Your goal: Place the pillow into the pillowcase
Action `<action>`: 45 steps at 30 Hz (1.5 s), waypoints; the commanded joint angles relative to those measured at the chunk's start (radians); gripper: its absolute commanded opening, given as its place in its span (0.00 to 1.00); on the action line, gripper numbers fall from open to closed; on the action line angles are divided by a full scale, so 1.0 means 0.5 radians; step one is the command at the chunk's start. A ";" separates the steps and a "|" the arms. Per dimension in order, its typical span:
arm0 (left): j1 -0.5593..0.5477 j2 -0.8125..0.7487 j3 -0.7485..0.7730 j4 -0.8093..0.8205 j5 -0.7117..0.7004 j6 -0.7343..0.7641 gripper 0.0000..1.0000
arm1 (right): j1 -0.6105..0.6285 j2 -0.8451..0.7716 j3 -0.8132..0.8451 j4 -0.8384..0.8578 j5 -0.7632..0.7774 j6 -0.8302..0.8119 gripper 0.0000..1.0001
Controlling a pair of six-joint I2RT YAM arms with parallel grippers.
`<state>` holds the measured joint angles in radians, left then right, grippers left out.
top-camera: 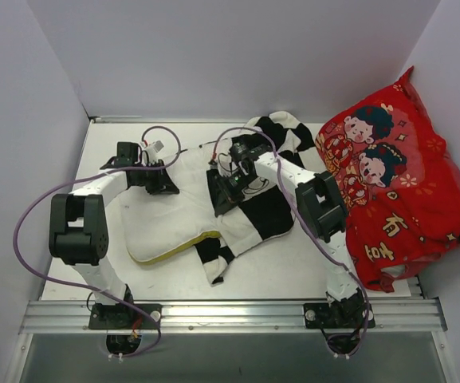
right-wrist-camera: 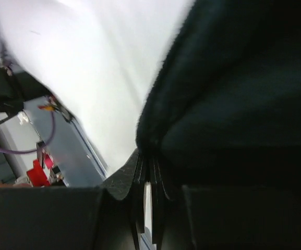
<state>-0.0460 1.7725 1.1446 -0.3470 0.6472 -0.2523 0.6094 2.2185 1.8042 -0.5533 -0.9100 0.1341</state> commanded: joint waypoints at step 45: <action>0.024 0.066 0.220 -0.954 0.577 1.468 0.07 | 0.079 0.291 1.037 0.064 1.135 -0.213 0.54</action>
<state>-0.0071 1.8668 1.2636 -0.8810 0.8757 0.5007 0.6388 2.3764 2.3280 -0.5705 -0.4404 0.0612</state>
